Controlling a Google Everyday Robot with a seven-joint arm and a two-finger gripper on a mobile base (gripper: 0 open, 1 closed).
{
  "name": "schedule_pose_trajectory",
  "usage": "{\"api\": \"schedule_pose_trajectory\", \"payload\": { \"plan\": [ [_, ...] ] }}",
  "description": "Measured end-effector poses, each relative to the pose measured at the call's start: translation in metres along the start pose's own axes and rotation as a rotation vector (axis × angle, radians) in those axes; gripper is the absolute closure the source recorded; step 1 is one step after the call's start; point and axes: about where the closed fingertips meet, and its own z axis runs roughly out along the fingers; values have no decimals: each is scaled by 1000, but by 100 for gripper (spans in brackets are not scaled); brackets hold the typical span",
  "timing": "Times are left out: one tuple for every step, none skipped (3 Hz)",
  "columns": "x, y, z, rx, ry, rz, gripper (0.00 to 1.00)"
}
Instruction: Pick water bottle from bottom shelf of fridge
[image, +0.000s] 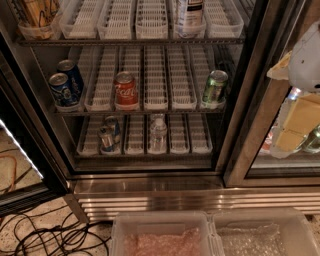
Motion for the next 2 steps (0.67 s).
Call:
{"api": "schedule_pose_trajectory", "payload": {
  "plan": [
    [0, 0, 0, 0, 0, 0, 0],
    [-7, 5, 14, -6, -19, 65, 0]
  ]
}}
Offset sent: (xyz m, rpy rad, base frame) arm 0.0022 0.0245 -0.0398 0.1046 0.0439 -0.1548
